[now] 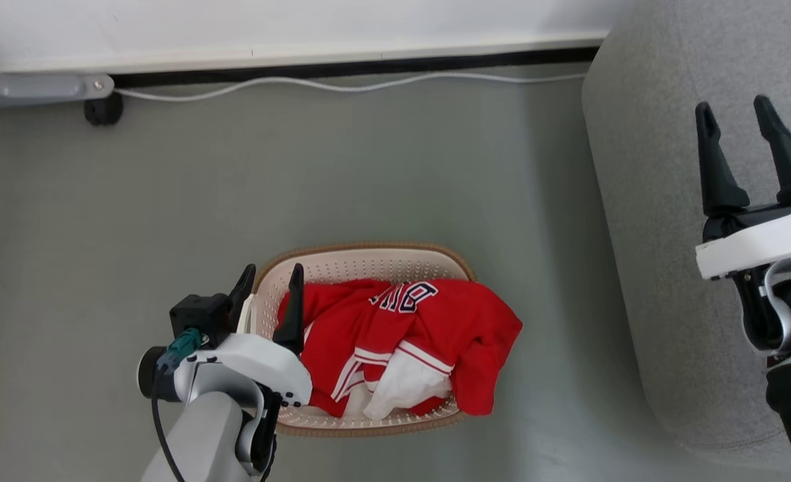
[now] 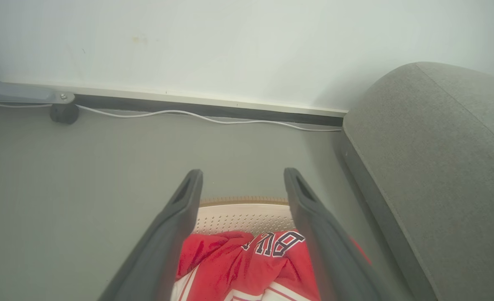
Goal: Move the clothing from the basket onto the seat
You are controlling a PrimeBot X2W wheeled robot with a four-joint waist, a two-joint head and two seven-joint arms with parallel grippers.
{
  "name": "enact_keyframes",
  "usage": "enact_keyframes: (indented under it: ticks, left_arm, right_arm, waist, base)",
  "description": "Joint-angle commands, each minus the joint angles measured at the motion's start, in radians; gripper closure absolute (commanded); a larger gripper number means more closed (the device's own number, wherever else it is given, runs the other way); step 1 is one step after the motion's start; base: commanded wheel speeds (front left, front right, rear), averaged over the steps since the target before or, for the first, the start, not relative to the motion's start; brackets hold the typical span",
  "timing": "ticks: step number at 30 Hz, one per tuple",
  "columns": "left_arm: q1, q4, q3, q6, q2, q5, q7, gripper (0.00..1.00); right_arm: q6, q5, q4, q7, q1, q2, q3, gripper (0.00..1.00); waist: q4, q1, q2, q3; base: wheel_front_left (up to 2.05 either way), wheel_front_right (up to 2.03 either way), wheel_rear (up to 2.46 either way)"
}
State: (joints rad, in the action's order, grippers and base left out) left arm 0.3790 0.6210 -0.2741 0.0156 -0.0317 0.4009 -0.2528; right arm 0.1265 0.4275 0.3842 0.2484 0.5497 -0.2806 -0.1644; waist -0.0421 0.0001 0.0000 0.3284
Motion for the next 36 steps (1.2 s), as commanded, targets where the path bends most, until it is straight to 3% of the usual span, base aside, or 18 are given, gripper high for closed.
enact_keyframes:
  ticks: [1,9,16,21,36]
  left_arm:
    - [0.041,-0.016,0.014,0.014,-0.018,0.02,-0.009,0.0]
    - [0.147,0.038,-0.086,0.034,-0.018,0.098,-0.009,0.0]
    - [0.247,0.102,-0.175,0.025,-0.018,0.161,-0.009,0.0]
    - [0.312,0.131,-0.266,-0.016,-0.018,0.217,-0.009,0.0]
    - [0.469,0.249,-0.513,-0.039,-0.018,0.31,-0.009,0.0]
  right_arm:
    - [0.004,0.008,-0.035,0.013,0.024,-0.018,-0.011,0.0]
    - [0.004,0.033,-0.102,0.013,0.115,-0.061,-0.026,0.0]
    - [0.004,0.045,-0.14,0.013,0.162,-0.087,-0.039,0.0]
    - [0.004,0.052,-0.154,0.013,0.187,-0.094,-0.051,0.0]
    - [0.004,0.075,-0.208,0.013,0.221,-0.102,-0.086,0.0]
  waist:
    - [-0.006,0.0,0.0,0.077]
    - [-0.02,0.0,0.0,0.263]
    - [-0.035,0.0,0.0,0.373]
    - [-0.044,0.0,0.0,0.421]
    - [-0.09,-0.0001,0.0,0.516]
  base:
    - [0.0,0.0,0.0]
    - [0.0,0.0,0.0]
    - [0.0,0.0,0.0]
    - [0.0,0.0,0.0]
    - [0.0,0.0,0.0]
